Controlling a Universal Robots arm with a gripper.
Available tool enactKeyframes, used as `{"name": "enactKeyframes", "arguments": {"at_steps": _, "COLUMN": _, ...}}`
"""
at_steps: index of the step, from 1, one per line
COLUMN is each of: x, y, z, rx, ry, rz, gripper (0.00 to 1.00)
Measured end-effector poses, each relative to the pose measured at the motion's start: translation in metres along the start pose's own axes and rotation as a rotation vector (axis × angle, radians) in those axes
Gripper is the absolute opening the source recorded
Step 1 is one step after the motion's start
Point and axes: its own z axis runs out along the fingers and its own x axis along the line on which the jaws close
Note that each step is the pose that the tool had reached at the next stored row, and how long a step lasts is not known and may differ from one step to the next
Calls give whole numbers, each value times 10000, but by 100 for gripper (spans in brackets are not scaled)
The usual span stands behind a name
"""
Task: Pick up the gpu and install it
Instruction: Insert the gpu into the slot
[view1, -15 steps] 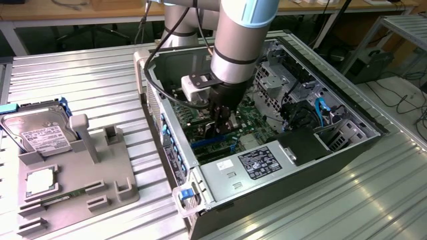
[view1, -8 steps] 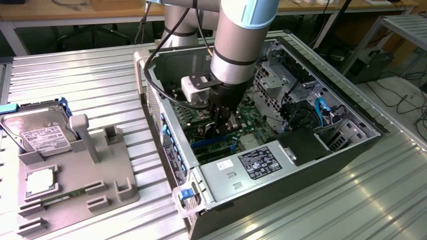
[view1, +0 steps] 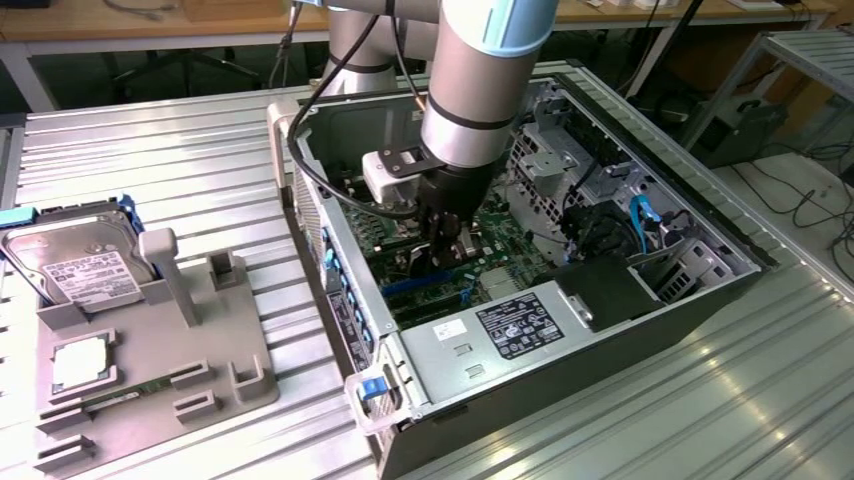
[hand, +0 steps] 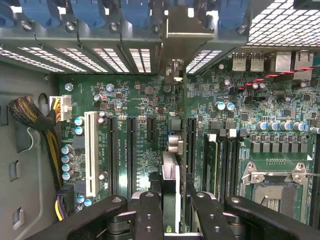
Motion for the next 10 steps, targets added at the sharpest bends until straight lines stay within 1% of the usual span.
{"name": "enactKeyframes", "arguments": {"at_steps": 2, "x": 0, "y": 0, "z": 1, "rx": -2, "ry": 8, "rz": 0, "gripper": 27}}
{"name": "enactKeyframes", "arguments": {"at_steps": 3, "x": 0, "y": 0, "z": 5, "rx": -1, "ry": 30, "rz": -1, "gripper": 27}}
{"name": "enactKeyframes", "arguments": {"at_steps": 5, "x": 0, "y": 0, "z": 9, "rx": -1, "ry": 42, "rz": -1, "gripper": 27}}
{"name": "enactKeyframes", "arguments": {"at_steps": 6, "x": 0, "y": 1, "z": 11, "rx": -2, "ry": 69, "rz": 6, "gripper": 27}}
{"name": "enactKeyframes", "arguments": {"at_steps": 7, "x": 0, "y": 0, "z": 12, "rx": -2, "ry": 69, "rz": 37, "gripper": 27}}
{"name": "enactKeyframes", "arguments": {"at_steps": 8, "x": 1, "y": 1, "z": 12, "rx": -2, "ry": 67, "rz": 69, "gripper": 27}}
{"name": "enactKeyframes", "arguments": {"at_steps": 9, "x": 1, "y": 1, "z": 13, "rx": 0, "ry": 51, "rz": 97, "gripper": 27}}
{"name": "enactKeyframes", "arguments": {"at_steps": 10, "x": 0, "y": 0, "z": 14, "rx": 1, "ry": -4, "rz": 133, "gripper": 27}}
